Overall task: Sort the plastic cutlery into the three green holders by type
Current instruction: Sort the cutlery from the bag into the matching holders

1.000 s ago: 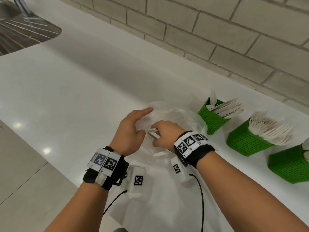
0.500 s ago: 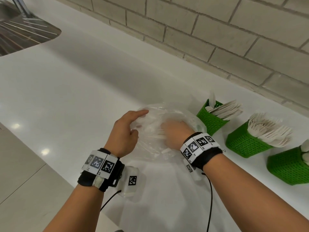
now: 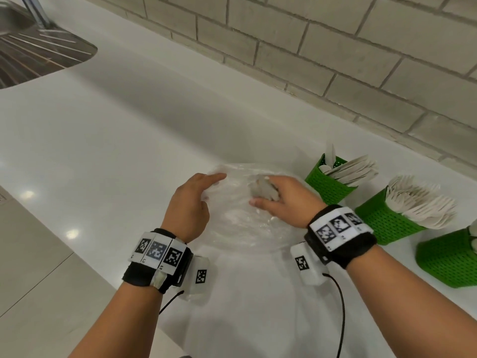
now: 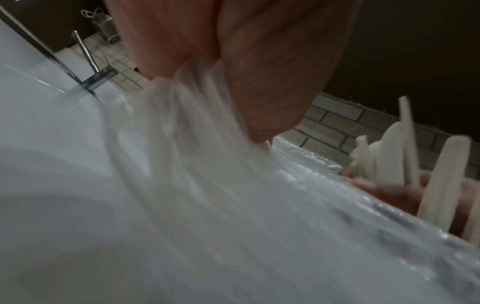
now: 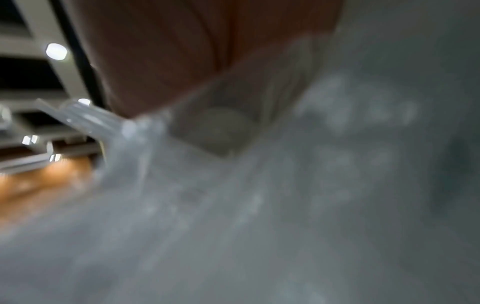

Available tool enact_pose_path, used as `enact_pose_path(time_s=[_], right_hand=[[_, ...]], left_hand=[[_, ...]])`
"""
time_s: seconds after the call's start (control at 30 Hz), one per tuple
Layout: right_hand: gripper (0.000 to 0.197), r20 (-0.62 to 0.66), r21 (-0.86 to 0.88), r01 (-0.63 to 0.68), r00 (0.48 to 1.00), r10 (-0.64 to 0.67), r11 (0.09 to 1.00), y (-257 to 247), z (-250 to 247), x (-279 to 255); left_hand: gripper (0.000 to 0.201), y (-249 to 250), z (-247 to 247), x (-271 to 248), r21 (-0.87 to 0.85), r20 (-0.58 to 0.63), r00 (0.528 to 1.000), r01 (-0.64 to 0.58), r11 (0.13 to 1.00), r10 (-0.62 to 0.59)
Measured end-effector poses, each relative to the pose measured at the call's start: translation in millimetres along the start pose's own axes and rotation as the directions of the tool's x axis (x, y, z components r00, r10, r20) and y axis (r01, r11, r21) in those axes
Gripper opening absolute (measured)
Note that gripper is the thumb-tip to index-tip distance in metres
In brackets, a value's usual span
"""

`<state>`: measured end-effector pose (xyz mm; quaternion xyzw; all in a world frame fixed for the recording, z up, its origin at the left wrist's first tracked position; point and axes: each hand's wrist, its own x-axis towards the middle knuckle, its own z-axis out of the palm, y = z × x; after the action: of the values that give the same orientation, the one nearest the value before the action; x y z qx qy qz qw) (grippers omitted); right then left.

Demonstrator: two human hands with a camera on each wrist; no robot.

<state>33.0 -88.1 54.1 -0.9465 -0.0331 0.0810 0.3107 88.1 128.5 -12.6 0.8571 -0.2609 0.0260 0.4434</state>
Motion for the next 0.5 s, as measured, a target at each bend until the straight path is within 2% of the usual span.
enact_pose_path(time_s=[0.1,0.17,0.23,0.27,0.37,0.43,0.5], right_hand=[[0.017,-0.239,0.377,0.024,0.968,0.072,0.926,-1,-12,-4],[0.02,-0.411,0.531,0.108,0.9,0.144,0.84,1,-12,-1],[0.022,-0.498,0.646,0.162,0.83,0.252,0.746,-1,-8,4],[0.019,-0.509,0.73,0.199,0.797,0.325,0.654,-3,-9,6],[0.014,-0.457,0.889,0.361,0.713,0.532,0.28,-6,-22,14],[0.013,-0.419,0.891,0.44,0.7,0.578,0.113,-4,-36,16],[0.014,-0.397,0.874,0.486,0.699,0.595,0.012,1,-47,15]], left_hand=[[0.08,-2,-3,0,0.054,-0.002,1.0,0.021,0.998,-0.021],[0.079,0,-2,1,0.058,0.003,0.999,0.042,0.997,-0.042],[0.079,3,1,2,0.072,0.03,0.998,0.048,0.996,-0.05],[0.08,5,3,2,0.082,0.048,0.998,0.045,0.996,-0.049],[0.082,4,7,1,0.115,0.089,0.993,0.062,0.992,-0.072],[0.083,2,6,0,0.136,0.097,0.989,0.095,0.986,-0.108],[0.082,3,3,0,0.151,0.113,0.983,0.129,0.98,-0.147]])
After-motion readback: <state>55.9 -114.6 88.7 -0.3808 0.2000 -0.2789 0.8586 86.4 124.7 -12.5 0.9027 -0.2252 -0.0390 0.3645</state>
